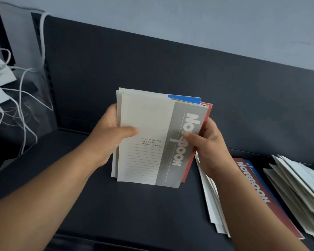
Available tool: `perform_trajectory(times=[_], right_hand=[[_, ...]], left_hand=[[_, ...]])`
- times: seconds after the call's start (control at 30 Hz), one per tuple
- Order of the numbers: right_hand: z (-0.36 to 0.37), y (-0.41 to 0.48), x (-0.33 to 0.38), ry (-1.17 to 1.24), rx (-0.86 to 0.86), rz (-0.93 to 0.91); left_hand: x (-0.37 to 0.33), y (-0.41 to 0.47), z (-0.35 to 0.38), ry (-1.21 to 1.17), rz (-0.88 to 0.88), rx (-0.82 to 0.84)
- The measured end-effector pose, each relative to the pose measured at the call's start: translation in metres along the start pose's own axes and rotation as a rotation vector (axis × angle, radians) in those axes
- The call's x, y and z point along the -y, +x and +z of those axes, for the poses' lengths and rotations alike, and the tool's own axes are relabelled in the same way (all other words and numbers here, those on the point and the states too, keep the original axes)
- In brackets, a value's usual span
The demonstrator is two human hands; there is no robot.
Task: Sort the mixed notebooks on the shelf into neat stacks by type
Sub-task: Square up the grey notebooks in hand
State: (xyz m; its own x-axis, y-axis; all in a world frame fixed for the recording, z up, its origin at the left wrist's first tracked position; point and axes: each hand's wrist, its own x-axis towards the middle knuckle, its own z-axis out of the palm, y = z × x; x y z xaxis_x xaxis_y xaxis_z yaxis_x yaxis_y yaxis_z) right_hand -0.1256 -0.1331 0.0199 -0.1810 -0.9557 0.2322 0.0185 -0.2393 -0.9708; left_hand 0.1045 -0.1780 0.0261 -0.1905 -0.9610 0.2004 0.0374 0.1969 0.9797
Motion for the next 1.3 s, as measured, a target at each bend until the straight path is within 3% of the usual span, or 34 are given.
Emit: perform_trajectory(times=[0.17, 0.43, 0.5, 0.63, 0.7, 0.77, 0.83, 1.0, 1.3], right_hand=[[0.010, -0.001, 0.020, -0.065, -0.024, -0.101], [0.027, -0.009, 0.028, -0.045, -0.080, -0.167], [0.025, -0.010, 0.033, -0.134, -0.124, -0.189], [0.020, -0.010, 0.044, -0.584, -0.154, -0.336], [0.018, -0.010, 0.047, -0.758, -0.134, -0.334], [0.016, -0.009, 0.050, -0.815, -0.111, -0.305], [0.016, -0.010, 0.052, -0.739, -0.121, -0.268], [0.022, -0.014, 0.038, -0.093, -0.112, 0.037], [0.030, -0.009, 0.034, -0.127, -0.217, -0.057]], left_hand=[[-0.024, 0.006, 0.009, 0.062, 0.186, -0.081], [-0.033, -0.001, 0.028, 0.093, 0.234, -0.202], [-0.036, -0.001, 0.024, 0.206, 0.263, -0.211], [-0.048, -0.003, 0.008, 0.628, 0.384, -0.201], [-0.052, -0.004, 0.004, 0.875, 0.380, -0.127], [-0.055, -0.005, 0.002, 0.957, 0.327, -0.071], [-0.055, -0.006, 0.003, 0.885, 0.282, -0.061], [-0.048, -0.012, 0.014, 0.375, 0.050, -0.105], [-0.042, -0.010, 0.029, 0.260, 0.102, -0.225]])
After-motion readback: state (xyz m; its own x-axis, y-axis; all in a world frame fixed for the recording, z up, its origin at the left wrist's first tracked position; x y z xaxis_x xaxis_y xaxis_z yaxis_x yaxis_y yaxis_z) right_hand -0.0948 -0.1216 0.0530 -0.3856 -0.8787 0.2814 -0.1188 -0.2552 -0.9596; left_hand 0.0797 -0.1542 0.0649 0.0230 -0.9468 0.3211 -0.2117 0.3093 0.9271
